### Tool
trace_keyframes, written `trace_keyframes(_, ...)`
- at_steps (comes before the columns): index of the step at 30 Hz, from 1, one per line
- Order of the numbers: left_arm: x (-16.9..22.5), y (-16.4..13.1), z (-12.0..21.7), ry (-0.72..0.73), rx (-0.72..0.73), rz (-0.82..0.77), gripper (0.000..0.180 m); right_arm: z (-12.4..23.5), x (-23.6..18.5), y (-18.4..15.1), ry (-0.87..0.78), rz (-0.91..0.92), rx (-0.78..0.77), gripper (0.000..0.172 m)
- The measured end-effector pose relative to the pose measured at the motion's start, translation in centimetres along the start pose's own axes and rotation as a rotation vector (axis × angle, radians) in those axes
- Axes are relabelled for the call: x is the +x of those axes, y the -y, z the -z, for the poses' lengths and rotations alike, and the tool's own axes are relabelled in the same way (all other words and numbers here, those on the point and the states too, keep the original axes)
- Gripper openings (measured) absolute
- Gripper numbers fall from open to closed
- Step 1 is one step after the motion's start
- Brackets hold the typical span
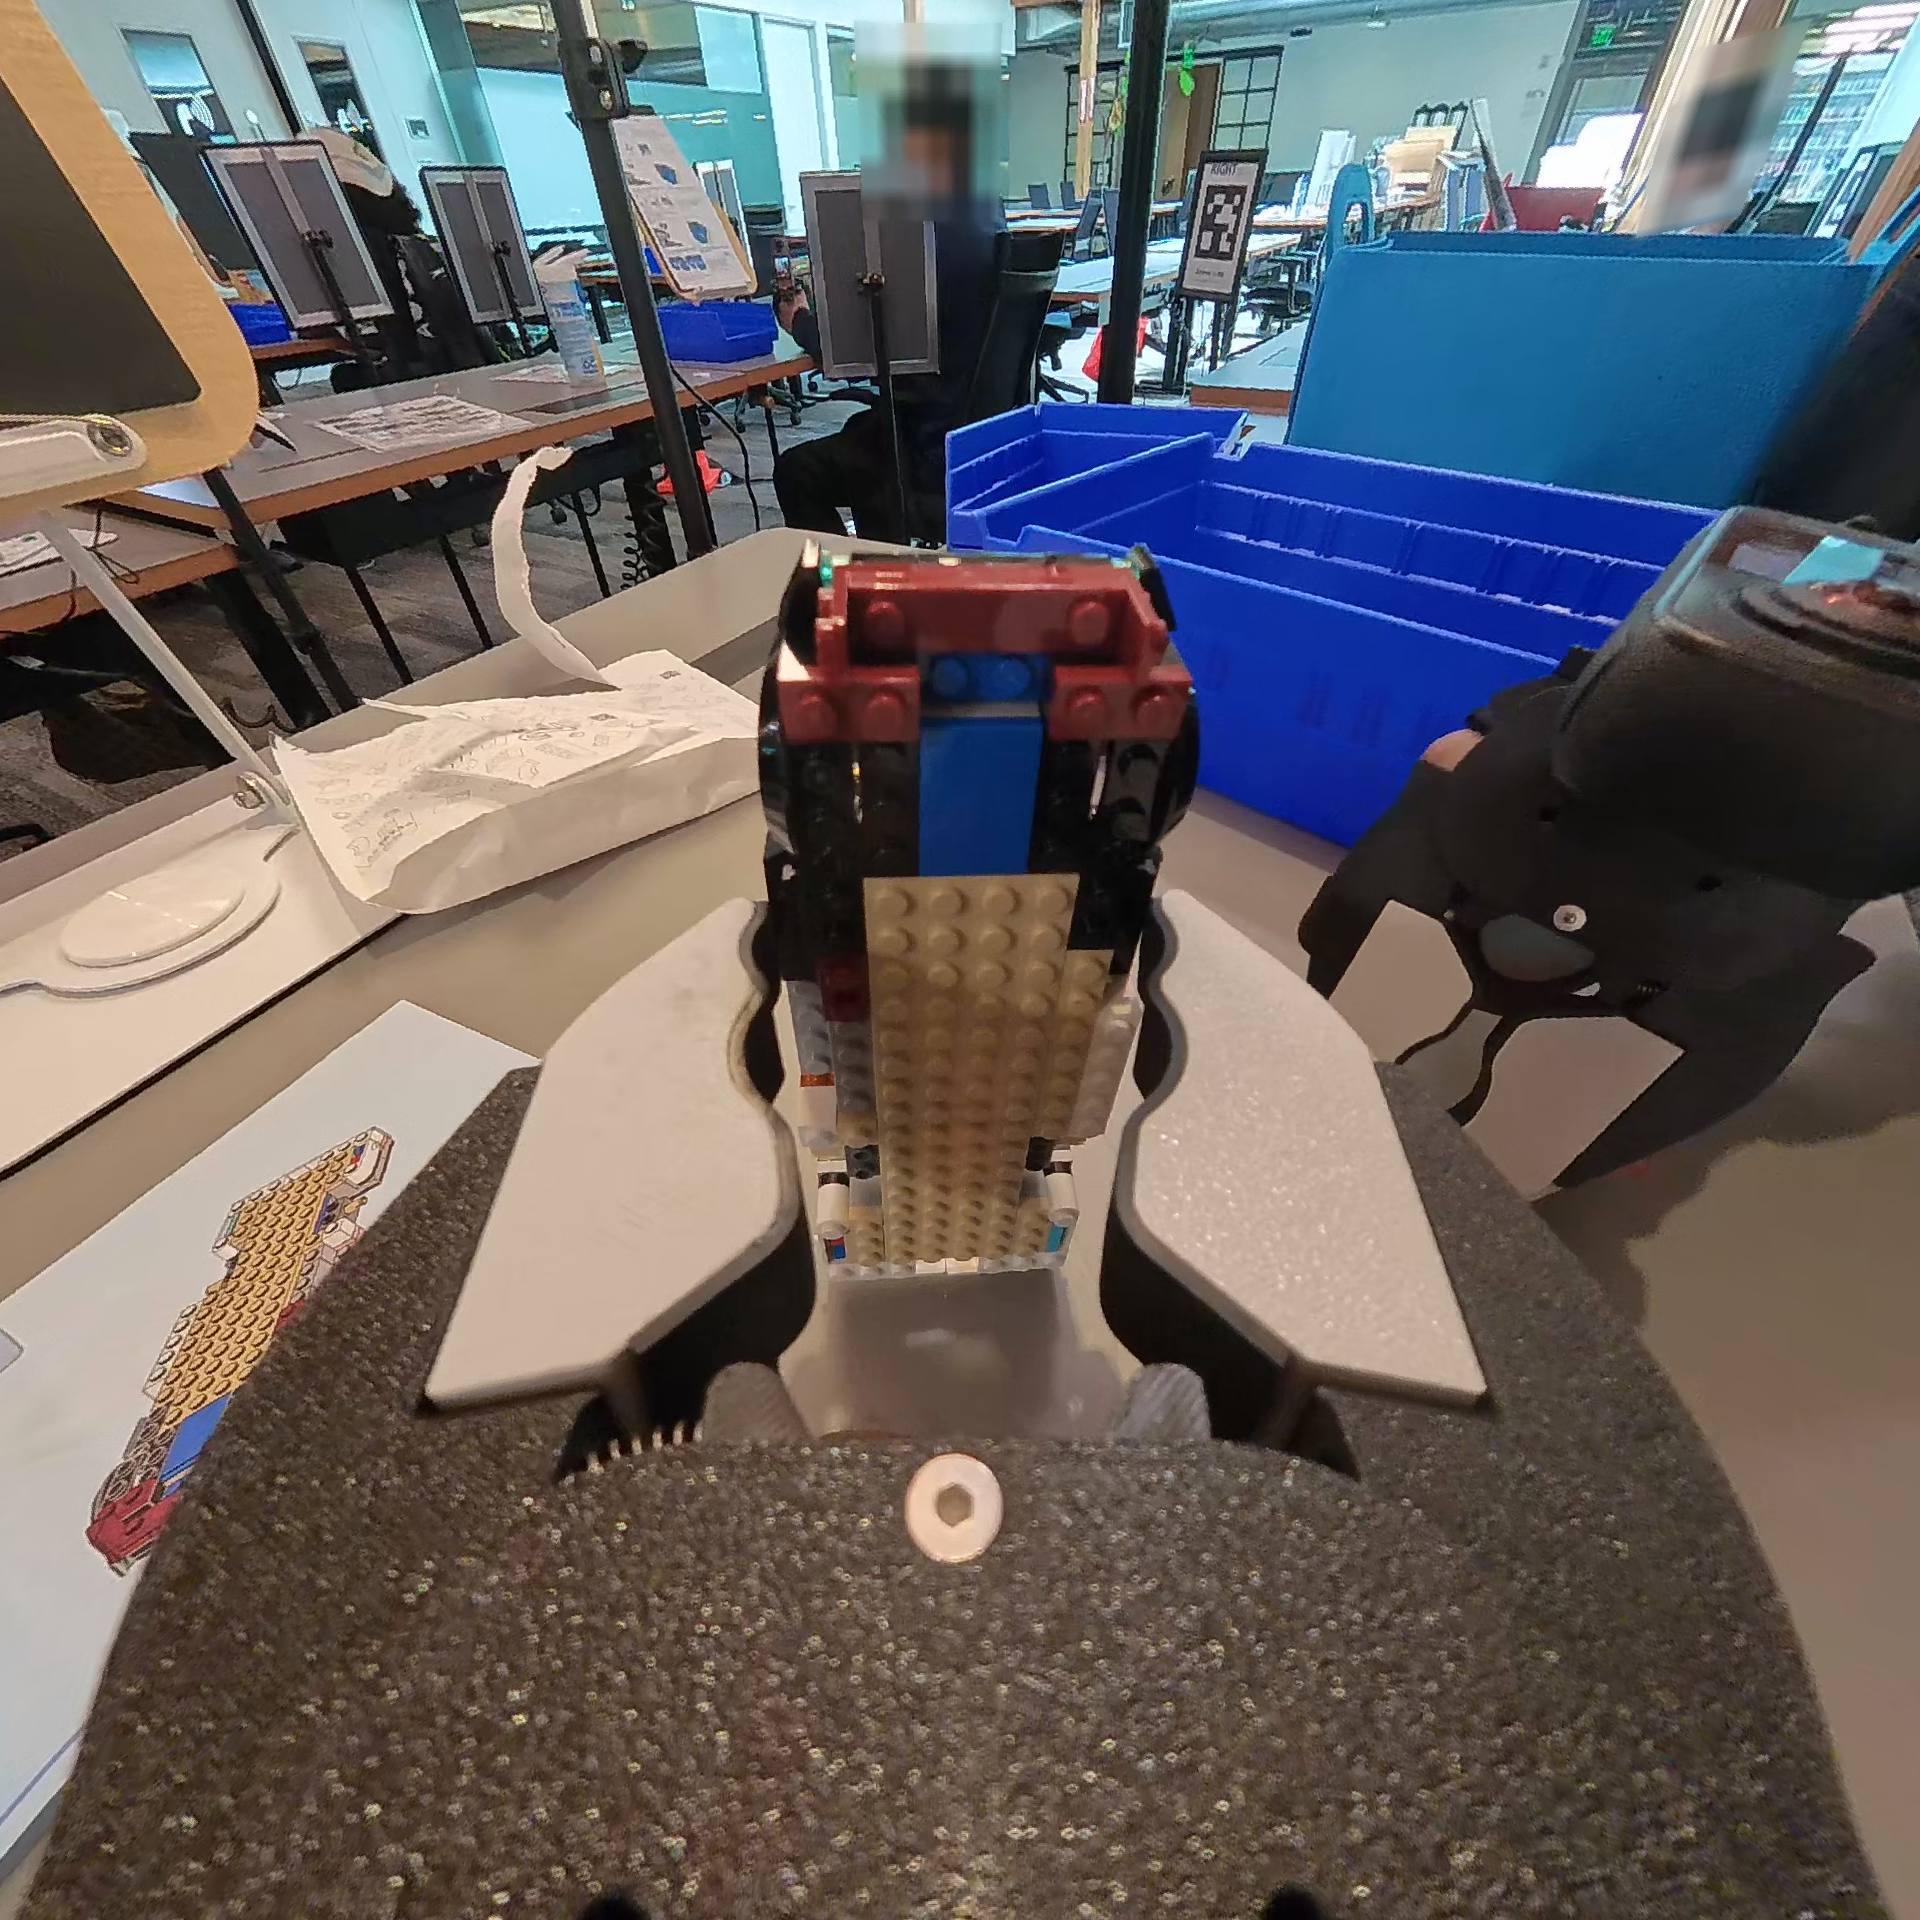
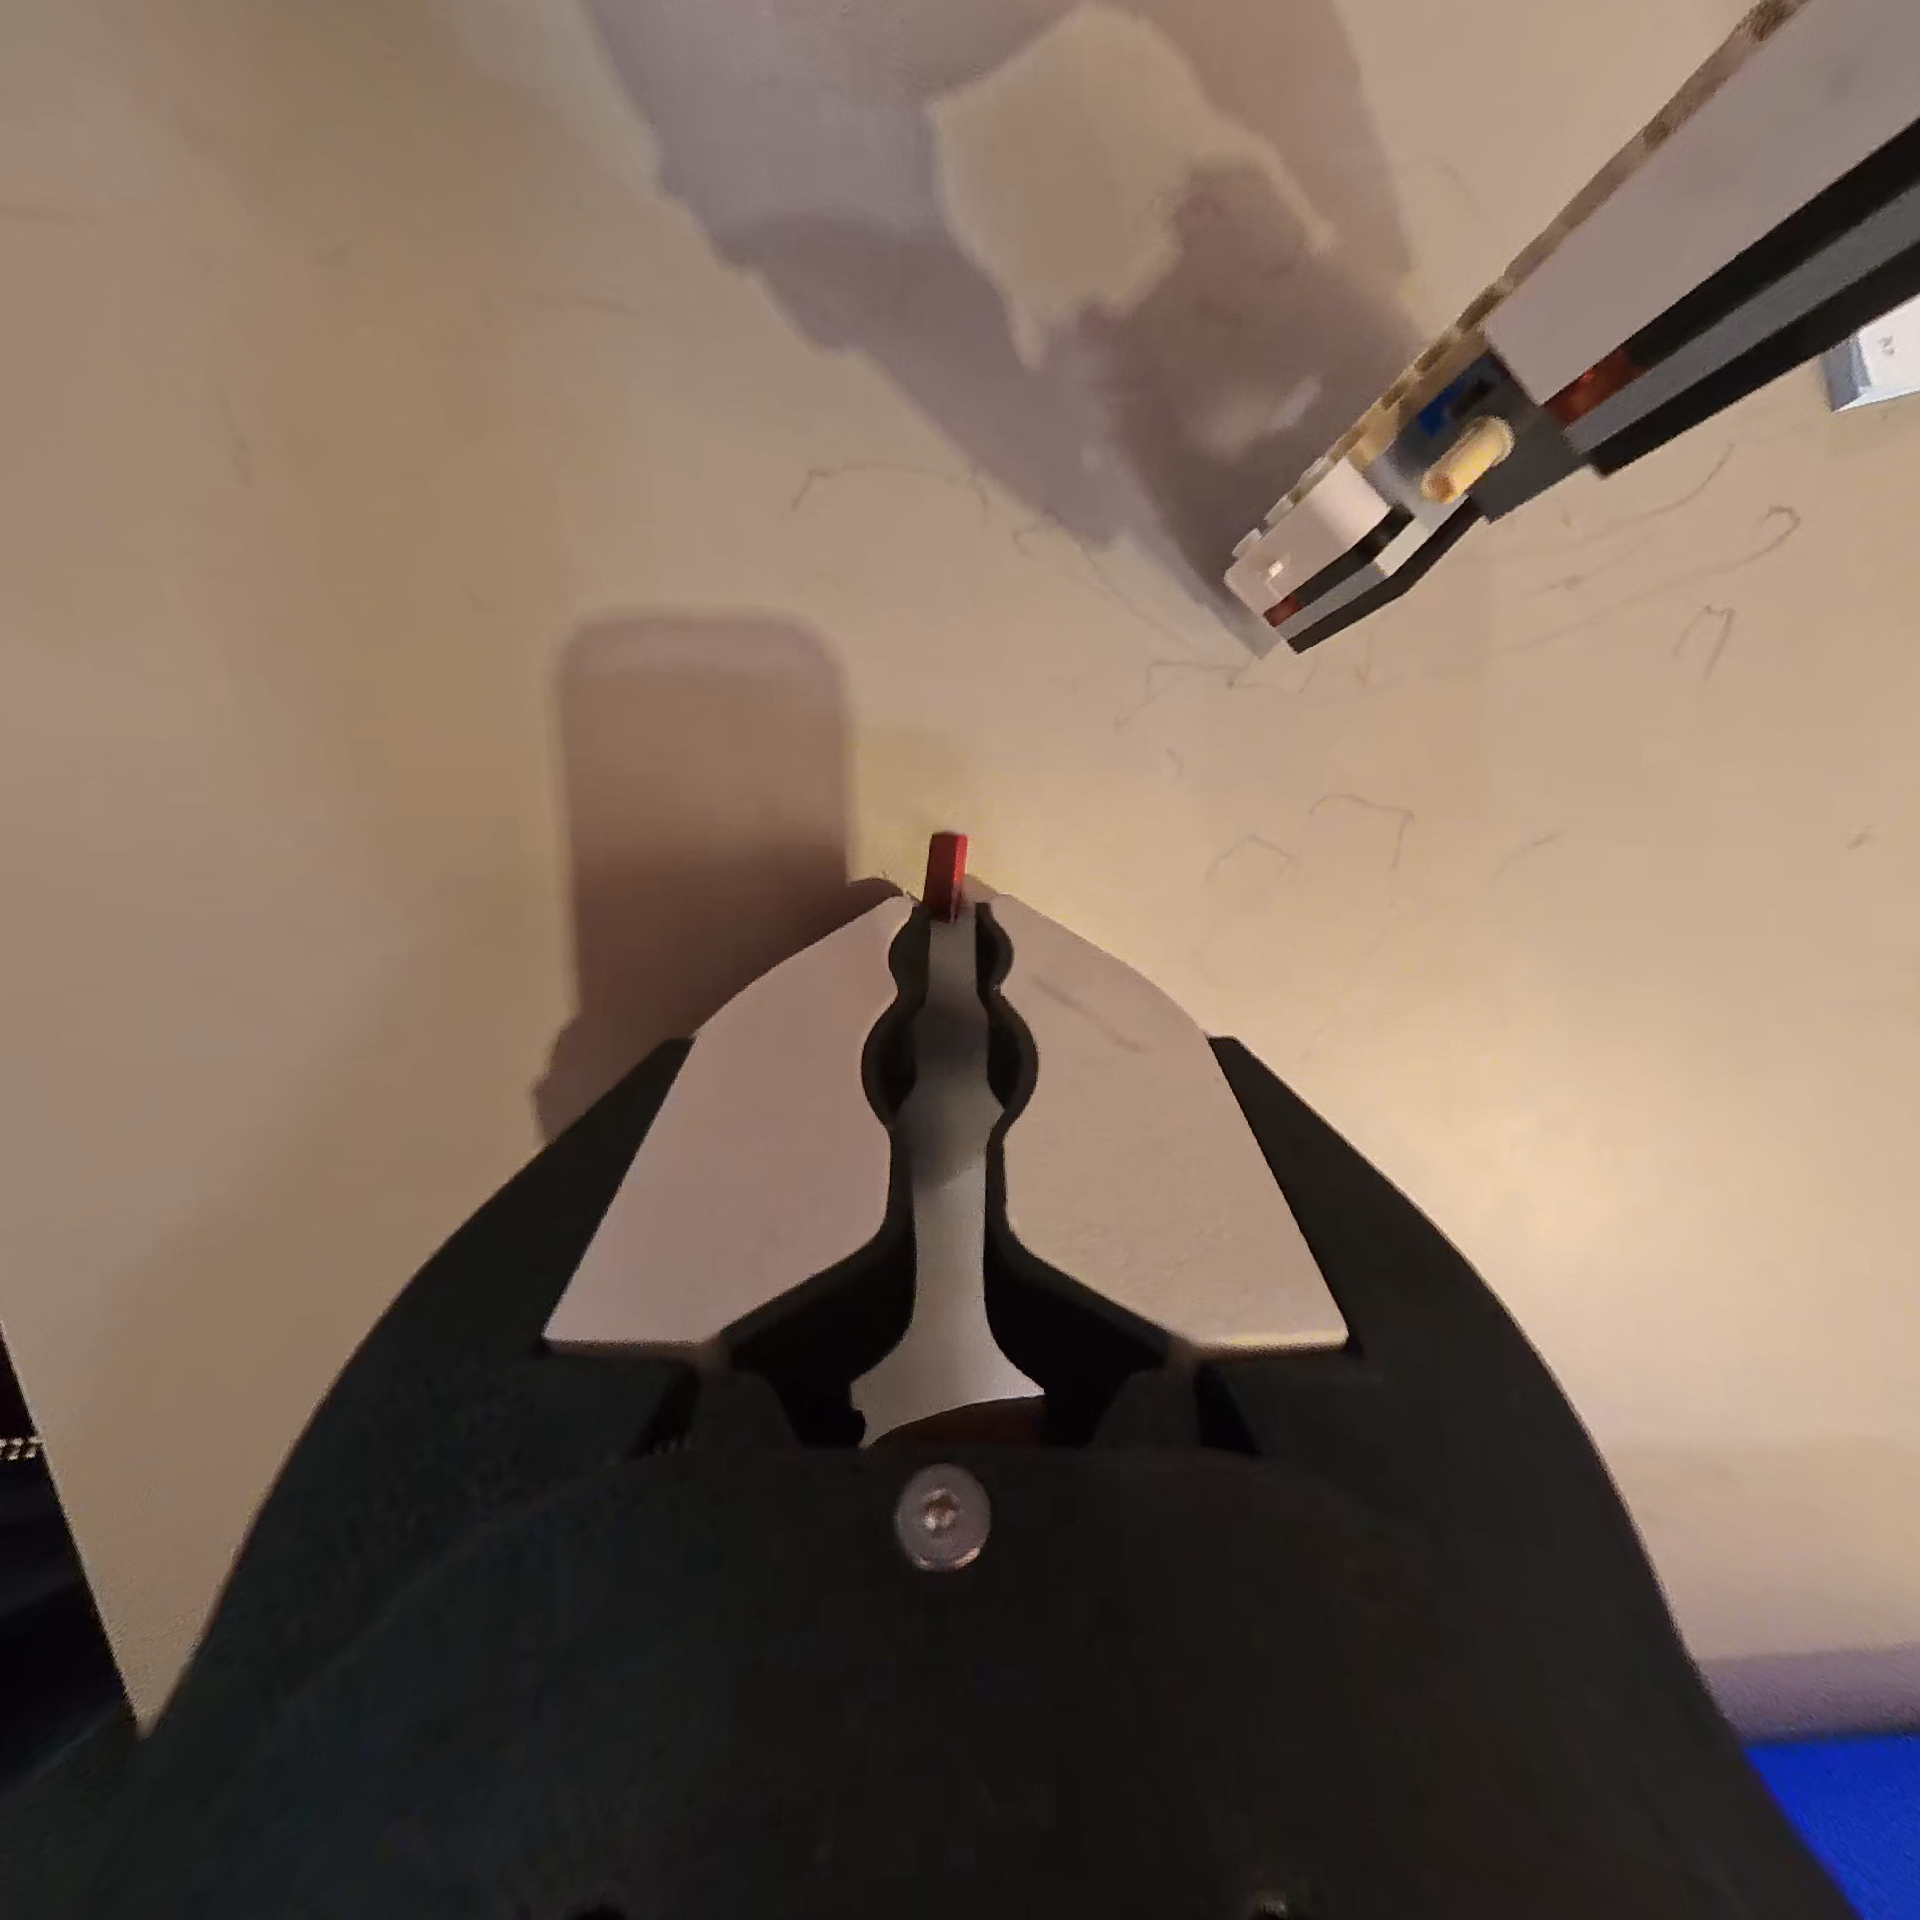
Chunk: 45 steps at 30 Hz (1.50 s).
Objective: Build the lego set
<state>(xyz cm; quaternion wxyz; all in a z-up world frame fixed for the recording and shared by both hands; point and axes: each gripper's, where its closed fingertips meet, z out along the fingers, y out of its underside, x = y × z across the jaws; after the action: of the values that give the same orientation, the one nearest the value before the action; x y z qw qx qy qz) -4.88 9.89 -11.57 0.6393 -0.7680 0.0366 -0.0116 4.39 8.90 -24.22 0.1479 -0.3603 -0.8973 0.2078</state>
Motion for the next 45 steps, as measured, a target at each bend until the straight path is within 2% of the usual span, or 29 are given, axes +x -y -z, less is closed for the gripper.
trace_keyframes(5,0.0,0.0,0.0,-0.001,-0.001,-0.001,0.067,0.0,0.1,0.3,0.009,-0.035,0.008,0.01)
trace_keyframes(16,0.0,-0.1,0.0,-0.009,-0.004,0.004,0.067,0.6,0.1,0.4,0.054,-0.061,0.011,0.002)
trace_keyframes(21,0.1,-0.2,-0.1,-0.026,0.002,0.029,0.067,4.6,1.5,2.2,0.012,-0.007,0.05,0.002)
trace_keyframes(27,0.3,-0.1,-0.1,-0.038,0.007,0.034,0.067,12.5,4.0,8.6,-0.077,0.133,0.18,0.002)
trace_keyframes(30,0.4,-0.2,-0.1,-0.043,-0.001,0.037,0.067,14.2,4.8,11.2,-0.105,0.206,0.186,0.002)
trace_keyframes(37,0.4,-0.4,-0.2,-0.037,-0.017,0.037,0.067,13.2,5.8,13.1,-0.156,0.348,0.079,0.002)
trace_keyframes(45,0.1,-0.5,-0.2,-0.021,-0.032,0.037,0.066,12.2,5.8,13.1,-0.164,0.366,0.03,0.002)
